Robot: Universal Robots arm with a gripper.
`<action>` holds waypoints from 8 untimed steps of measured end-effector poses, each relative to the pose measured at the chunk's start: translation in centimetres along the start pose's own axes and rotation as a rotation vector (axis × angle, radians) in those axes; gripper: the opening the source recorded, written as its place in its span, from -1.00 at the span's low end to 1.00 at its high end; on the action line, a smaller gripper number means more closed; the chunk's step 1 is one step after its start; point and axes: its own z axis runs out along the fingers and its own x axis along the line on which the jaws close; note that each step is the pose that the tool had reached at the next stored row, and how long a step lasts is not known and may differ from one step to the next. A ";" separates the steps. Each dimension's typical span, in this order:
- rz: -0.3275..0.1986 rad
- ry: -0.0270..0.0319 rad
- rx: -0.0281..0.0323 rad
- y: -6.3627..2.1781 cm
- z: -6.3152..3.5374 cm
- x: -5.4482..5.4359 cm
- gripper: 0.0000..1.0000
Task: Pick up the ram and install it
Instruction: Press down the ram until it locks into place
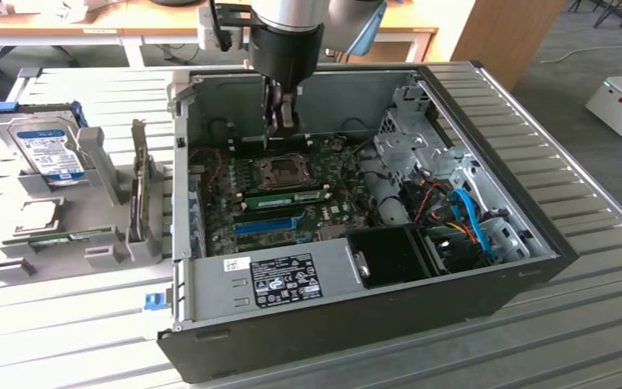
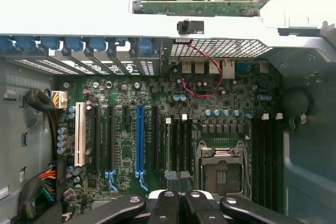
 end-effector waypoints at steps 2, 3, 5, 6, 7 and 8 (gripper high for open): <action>0.000 -0.0001 0.0001 0.00 0.00 0.0 -0.79; 0.000 -0.0001 0.0000 0.00 0.00 0.0 -0.79; 0.000 0.0001 0.0000 0.00 -0.01 0.0 -0.79; 0.000 0.0001 0.0000 0.00 -0.01 0.0 -0.79; 0.000 0.0001 -0.0001 -0.02 -0.01 0.0 -0.79; 0.000 0.0003 -0.0001 -0.06 -0.02 0.0 -0.79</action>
